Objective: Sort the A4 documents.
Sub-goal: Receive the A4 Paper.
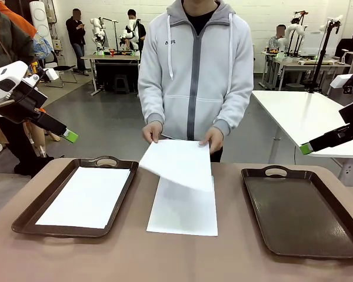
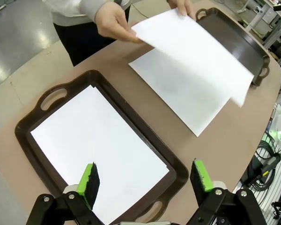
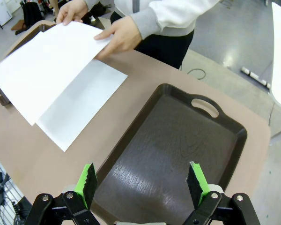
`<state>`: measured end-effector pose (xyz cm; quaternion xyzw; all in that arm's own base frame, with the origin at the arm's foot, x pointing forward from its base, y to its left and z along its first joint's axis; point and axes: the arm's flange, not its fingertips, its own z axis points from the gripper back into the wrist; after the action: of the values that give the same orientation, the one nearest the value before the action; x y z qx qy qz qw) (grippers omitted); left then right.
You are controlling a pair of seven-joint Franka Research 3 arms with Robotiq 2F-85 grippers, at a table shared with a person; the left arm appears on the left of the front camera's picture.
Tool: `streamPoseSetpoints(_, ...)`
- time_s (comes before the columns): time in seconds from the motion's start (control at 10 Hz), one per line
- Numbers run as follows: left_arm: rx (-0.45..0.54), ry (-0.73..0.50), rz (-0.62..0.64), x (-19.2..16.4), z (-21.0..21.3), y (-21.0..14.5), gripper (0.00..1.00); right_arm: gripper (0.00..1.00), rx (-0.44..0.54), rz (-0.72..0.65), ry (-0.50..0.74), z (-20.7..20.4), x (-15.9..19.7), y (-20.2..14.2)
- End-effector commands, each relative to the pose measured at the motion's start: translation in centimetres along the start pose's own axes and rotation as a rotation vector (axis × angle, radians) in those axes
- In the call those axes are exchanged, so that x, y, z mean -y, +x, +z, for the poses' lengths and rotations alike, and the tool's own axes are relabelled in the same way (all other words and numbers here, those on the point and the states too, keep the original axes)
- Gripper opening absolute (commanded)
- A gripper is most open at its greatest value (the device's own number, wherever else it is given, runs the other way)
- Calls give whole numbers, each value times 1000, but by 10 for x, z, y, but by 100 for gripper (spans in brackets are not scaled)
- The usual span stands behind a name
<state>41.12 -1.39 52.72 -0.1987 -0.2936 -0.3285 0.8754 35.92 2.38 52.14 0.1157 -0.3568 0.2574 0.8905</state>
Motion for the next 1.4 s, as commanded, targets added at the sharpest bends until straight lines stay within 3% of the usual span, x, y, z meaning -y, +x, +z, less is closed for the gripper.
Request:
streamPoseSetpoints(0.0,-1,5,-11,0,1,0,100,100,0,0,6,-1,0,0)
streamPoseSetpoints(1.3,-1,5,-11,0,1,0,100,100,0,0,6,-1,0,0)
